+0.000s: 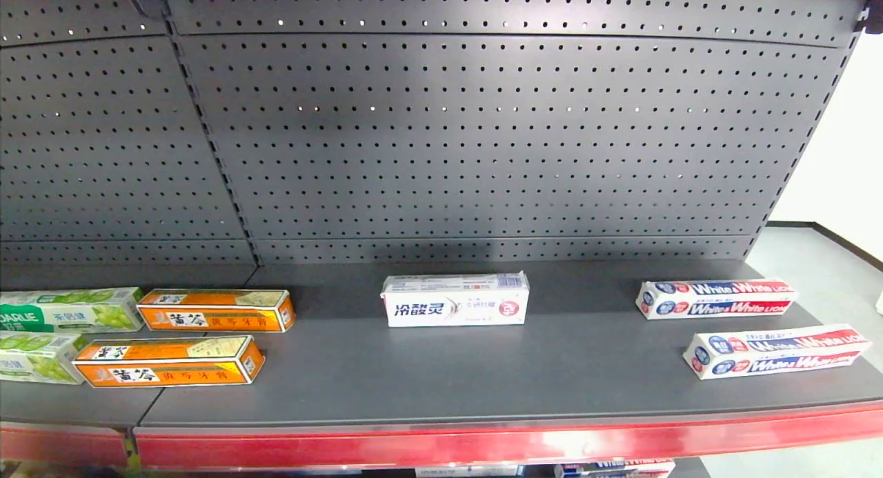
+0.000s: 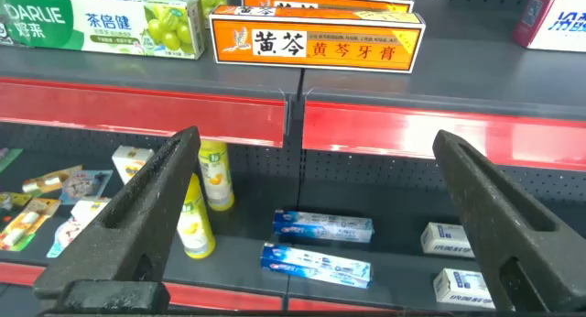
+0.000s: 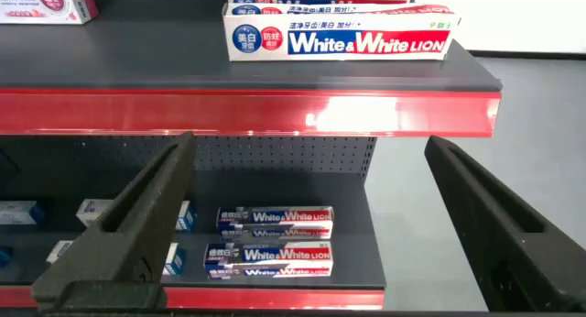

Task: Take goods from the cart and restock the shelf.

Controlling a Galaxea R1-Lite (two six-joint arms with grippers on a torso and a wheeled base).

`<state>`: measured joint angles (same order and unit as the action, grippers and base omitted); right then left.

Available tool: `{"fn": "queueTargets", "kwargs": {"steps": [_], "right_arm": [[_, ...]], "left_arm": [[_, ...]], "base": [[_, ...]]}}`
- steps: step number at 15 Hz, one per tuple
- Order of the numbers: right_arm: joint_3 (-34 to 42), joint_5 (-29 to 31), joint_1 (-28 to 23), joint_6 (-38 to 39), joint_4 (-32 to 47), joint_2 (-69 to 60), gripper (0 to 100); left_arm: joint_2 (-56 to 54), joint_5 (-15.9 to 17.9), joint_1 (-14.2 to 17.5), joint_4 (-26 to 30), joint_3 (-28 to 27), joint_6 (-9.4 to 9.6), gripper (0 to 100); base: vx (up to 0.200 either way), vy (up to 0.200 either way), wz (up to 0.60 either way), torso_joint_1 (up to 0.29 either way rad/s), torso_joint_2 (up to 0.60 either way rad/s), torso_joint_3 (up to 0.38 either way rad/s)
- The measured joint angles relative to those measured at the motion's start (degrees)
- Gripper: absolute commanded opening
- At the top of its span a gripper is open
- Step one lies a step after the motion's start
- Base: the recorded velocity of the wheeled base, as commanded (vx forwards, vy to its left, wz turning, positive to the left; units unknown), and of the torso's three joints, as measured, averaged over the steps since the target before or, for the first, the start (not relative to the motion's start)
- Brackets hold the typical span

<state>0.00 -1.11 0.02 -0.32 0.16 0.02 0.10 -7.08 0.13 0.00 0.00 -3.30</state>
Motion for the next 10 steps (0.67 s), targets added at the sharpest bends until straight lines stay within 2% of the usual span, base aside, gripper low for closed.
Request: {"fn": "queueTargets", "kwargs": {"steps": [2, 10], "right_arm": [[0.0, 0.0, 0.0, 0.0, 0.0, 0.0, 100], [0.0, 0.0, 0.0, 0.0, 0.0, 0.0, 100]], "left_arm": [[0.0, 0.0, 0.0, 0.0, 0.0, 0.00, 100], [0.0, 0.0, 0.0, 0.0, 0.0, 0.00, 100]], "base": [[0.000, 0.000, 0.00, 0.000, 0.00, 0.000], [0.000, 0.000, -0.60, 0.004, 0.00, 0.002]]}}
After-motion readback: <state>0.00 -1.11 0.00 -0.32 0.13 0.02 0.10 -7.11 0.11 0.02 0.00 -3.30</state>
